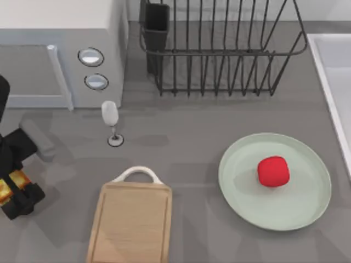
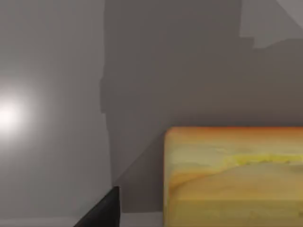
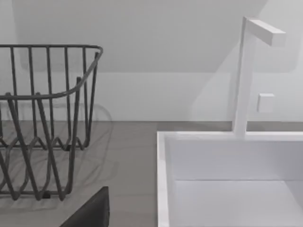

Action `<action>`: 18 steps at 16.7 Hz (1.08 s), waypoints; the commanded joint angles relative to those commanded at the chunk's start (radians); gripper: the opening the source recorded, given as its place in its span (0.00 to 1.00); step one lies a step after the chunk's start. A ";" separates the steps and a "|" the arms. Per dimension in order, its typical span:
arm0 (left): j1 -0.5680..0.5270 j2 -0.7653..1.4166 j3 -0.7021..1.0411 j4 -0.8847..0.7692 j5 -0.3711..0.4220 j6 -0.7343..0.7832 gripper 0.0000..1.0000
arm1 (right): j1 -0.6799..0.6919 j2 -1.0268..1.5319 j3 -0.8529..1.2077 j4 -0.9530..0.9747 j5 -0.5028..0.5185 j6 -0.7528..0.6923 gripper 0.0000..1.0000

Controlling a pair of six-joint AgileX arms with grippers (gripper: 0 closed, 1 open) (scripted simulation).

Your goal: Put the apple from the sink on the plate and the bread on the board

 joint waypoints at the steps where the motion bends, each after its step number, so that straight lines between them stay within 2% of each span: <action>1: 0.000 0.000 0.000 0.000 0.000 0.000 0.47 | 0.000 0.000 0.000 0.000 0.000 0.000 1.00; 7: 0.000 0.000 0.000 0.000 0.000 0.000 0.02 | 0.000 0.000 0.000 0.000 0.000 0.000 1.00; 18: -0.002 -0.018 0.016 -0.030 0.007 -0.003 0.00 | 0.000 0.000 0.000 0.000 0.000 0.000 1.00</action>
